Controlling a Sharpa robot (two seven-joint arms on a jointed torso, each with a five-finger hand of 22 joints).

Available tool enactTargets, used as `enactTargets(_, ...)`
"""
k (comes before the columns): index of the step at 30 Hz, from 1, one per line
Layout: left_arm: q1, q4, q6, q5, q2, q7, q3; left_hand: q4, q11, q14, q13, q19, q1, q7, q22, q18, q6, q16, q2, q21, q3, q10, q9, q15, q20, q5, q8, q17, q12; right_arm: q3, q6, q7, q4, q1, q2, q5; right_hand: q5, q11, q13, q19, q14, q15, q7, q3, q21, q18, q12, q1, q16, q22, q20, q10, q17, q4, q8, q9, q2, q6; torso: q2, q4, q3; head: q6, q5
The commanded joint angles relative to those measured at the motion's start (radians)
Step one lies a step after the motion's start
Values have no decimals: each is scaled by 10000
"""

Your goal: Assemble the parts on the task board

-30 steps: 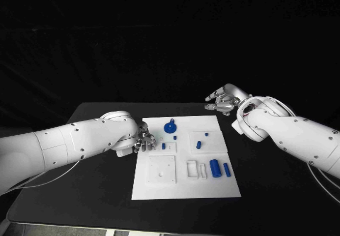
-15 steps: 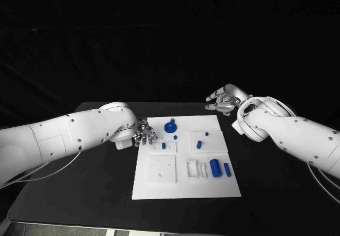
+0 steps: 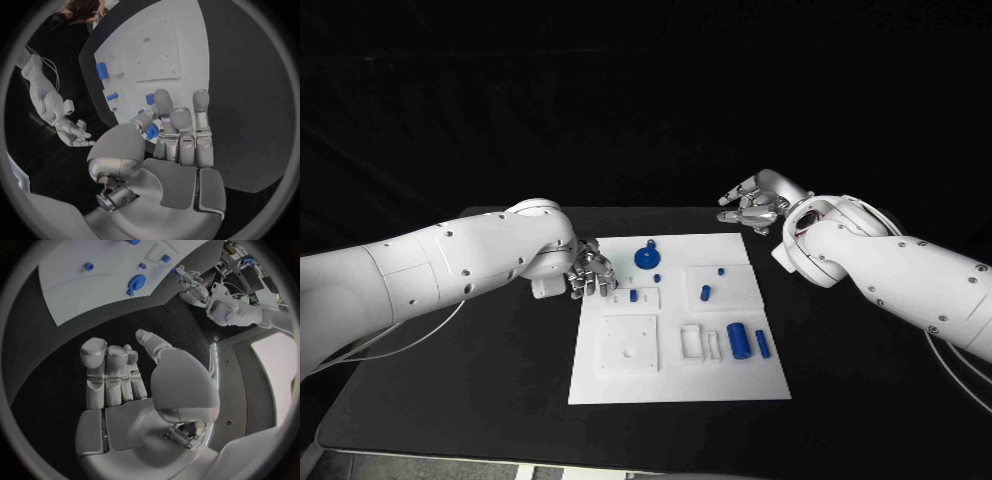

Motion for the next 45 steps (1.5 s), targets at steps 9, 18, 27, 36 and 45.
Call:
enactTargets(9, -24, -36, -204, 335, 75, 175, -55, -31, -248, -59, 46, -67, 94, -1038, 194, 124, 1332, 74, 27, 57, 31, 283, 59, 20, -11, 48, -10, 12, 2, 5, 123, 57, 25, -6, 0, -54, 54, -17, 12, 550, 24, -78, 10, 29, -34, 80, -13, -98, -66, 908, -61, -39, -3, 3, -41, 6, 16, 73, 0, 10, -9, -19, -7)
enactTargets(18, -166, -105, -506, 379, 148, 205, -102, -35, -253, -33, 63, -49, 68, -1044, 190, 134, 1344, 75, 29, 70, 26, 287, 82, 11, -12, 47, -11, 2, 22, 5, 126, 54, 31, -6, 0, -54, 54, -17, 12, 550, 24, -78, 10, 29, -34, 80, -13, -98, -66, 908, -61, -39, -3, 3, -41, 6, 16, 73, 0, 6, -6, -46, -13)
enactTargets(27, -227, -62, -477, 406, 155, 109, -143, -59, -255, -26, 70, -46, 41, -1045, 189, 131, 1346, 78, 42, 75, 35, 284, 92, 11, -17, 56, -14, 1, 32, 5, 126, 49, 40, -6, -13, -54, 54, -17, 12, 550, 24, -78, 10, 29, -34, 80, -13, -98, -66, 908, -61, -39, -3, 3, -41, 6, 16, 73, -7, 8, -4, -70, -12)
enactTargets(36, -244, -77, -325, 401, 186, -28, -219, -59, -255, -26, 70, -46, 41, -1045, 189, 131, 1346, 78, 42, 75, 35, 284, 92, 11, -17, 56, -14, 1, 32, 5, 124, 47, 50, -6, -21, -54, 54, -17, 12, 550, 24, -78, 10, 29, -34, 80, -13, -98, -66, 908, -61, -39, -3, 3, -41, 6, 16, 73, -2, 8, -3, -80, -20)
enactTargets(45, -277, -127, -127, 397, 223, -186, -257, -94, -251, -36, 68, -54, 22, -1042, 190, 131, 1340, 76, 48, 78, 35, 284, 93, 13, -15, 49, -15, 1, 22, 5, 118, 48, 53, -6, -27, -54, 54, -17, 12, 550, 24, -78, 10, 29, -34, 80, -13, -98, -66, 908, -61, -39, -3, 3, -41, 6, 16, 73, -5, 9, -5, -89, -36)
